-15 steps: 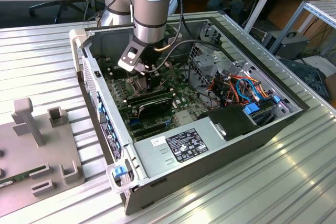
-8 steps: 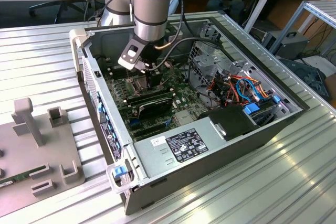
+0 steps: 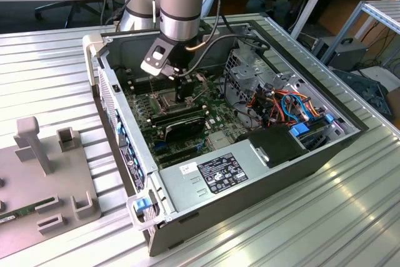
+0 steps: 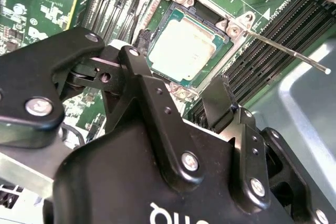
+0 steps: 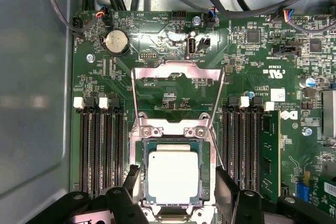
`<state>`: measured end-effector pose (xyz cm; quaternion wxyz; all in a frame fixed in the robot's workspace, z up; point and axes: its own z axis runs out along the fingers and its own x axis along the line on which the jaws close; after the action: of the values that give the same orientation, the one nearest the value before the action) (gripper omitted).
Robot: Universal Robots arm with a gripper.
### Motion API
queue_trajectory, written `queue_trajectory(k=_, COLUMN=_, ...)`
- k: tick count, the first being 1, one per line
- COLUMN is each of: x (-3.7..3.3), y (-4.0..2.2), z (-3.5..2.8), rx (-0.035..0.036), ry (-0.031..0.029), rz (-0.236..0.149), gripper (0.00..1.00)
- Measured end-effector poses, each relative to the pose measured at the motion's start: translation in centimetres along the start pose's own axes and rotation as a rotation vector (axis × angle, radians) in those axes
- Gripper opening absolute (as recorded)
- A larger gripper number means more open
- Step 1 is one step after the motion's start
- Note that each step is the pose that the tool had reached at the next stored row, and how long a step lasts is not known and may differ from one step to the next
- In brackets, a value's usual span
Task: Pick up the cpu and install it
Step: 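Place the cpu into insertion slot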
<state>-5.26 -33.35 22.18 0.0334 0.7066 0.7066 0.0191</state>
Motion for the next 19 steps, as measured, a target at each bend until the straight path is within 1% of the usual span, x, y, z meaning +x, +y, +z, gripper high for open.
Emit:
queue_trajectory(k=3, x=0.00, y=0.00, z=-0.01, rx=0.0002, ry=-0.0007, rz=0.000, gripper=0.68)
queue_trajectory(k=5, x=-0.01, y=0.02, z=-0.24, rx=0.0008, ry=-0.0008, rz=0.000, gripper=0.68)
queue_trajectory(k=7, x=-0.01, y=0.06, z=-0.62, rx=0.0012, ry=-0.0010, rz=0.000, gripper=0.68)
queue_trajectory(k=11, x=-0.02, y=0.09, z=-0.89, rx=0.0011, ry=-0.0018, rz=0.000, gripper=0.68)
queue_trajectory(k=19, x=-0.02, y=0.09, z=-0.93, rx=0.0011, ry=-0.0018, rz=0.000, gripper=0.68)
